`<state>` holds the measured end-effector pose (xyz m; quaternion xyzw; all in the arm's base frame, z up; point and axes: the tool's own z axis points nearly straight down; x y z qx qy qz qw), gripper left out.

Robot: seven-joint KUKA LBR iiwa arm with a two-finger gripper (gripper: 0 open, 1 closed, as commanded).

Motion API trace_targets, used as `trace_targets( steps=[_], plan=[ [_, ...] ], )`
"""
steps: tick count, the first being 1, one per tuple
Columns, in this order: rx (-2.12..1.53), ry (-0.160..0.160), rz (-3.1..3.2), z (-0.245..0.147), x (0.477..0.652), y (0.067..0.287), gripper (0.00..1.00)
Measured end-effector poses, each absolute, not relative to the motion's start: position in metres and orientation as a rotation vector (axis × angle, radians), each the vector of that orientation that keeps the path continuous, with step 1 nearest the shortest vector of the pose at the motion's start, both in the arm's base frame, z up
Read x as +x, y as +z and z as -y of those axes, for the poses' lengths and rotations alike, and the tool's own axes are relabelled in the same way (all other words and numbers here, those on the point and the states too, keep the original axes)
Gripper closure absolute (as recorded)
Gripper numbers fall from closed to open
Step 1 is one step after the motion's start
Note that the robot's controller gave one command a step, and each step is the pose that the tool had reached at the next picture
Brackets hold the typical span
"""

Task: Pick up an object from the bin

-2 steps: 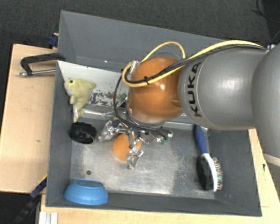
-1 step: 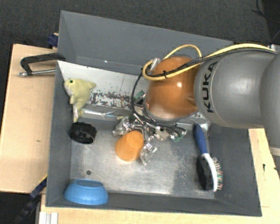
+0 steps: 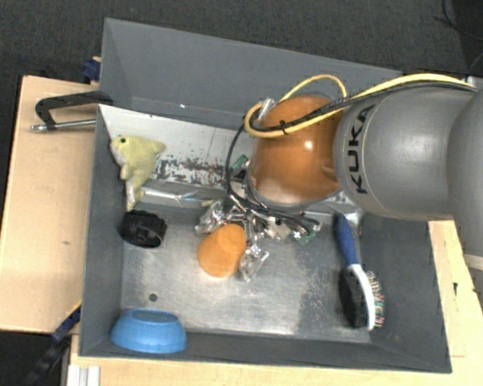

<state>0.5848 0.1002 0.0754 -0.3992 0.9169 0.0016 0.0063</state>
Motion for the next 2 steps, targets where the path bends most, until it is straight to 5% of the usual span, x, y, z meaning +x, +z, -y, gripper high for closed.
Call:
trace_targets(
  steps=[1,2],
  plan=[
    [-1.293,-0.002,-2.844,-0.104,0.564,0.076,1.0],
    [-1.271,-0.002,-2.855,-0.124,0.558,0.207,1.0]
  ],
)
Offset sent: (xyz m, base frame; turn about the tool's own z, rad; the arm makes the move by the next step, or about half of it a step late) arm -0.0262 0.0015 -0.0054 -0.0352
